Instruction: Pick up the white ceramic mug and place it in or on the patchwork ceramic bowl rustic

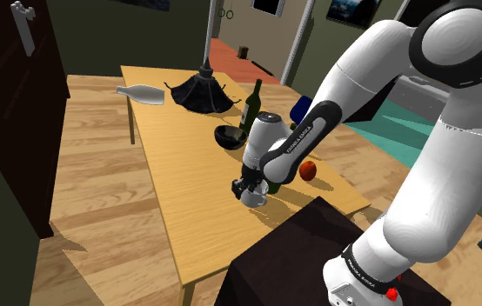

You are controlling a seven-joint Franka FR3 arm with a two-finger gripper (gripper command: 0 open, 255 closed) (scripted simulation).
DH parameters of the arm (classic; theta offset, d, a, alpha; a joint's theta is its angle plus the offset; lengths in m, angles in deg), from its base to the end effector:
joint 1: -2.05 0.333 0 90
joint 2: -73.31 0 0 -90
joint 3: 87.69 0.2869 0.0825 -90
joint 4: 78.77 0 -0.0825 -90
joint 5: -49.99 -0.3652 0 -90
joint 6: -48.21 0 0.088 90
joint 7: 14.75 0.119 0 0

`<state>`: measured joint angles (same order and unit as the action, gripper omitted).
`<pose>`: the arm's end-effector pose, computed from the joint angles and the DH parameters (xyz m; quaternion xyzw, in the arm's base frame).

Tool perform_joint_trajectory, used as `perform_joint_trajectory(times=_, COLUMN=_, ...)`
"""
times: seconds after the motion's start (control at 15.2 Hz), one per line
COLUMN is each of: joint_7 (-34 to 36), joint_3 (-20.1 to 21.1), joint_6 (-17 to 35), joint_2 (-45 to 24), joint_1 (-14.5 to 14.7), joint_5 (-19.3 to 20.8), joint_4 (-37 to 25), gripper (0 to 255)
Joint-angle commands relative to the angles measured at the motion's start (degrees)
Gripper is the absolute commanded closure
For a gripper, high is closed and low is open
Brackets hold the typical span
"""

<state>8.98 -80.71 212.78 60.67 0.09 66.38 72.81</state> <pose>0.4058 0.0544 0.1480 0.9993 -0.0270 0.0117 0.0231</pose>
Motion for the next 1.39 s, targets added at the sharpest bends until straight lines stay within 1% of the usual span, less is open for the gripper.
perform_joint_trajectory(times=0.0, joint_7=0.00, joint_3=0.00, joint_6=0.00, joint_2=0.00, joint_1=0.00, joint_5=0.00, joint_4=0.00, gripper=255)
perform_joint_trajectory(times=0.53, joint_7=0.01, joint_3=-0.01, joint_6=0.01, joint_2=-0.01, joint_1=0.00, joint_5=0.01, joint_4=-0.01, gripper=255)
perform_joint_trajectory(times=0.92, joint_7=-3.92, joint_3=2.73, joint_6=-4.84, joint_2=5.94, joint_1=-1.66, joint_5=-4.98, joint_4=0.94, gripper=255)
perform_joint_trajectory(times=1.32, joint_7=-7.31, joint_3=3.90, joint_6=-10.01, joint_2=11.65, joint_1=-1.92, joint_5=-9.38, joint_4=1.24, gripper=255)
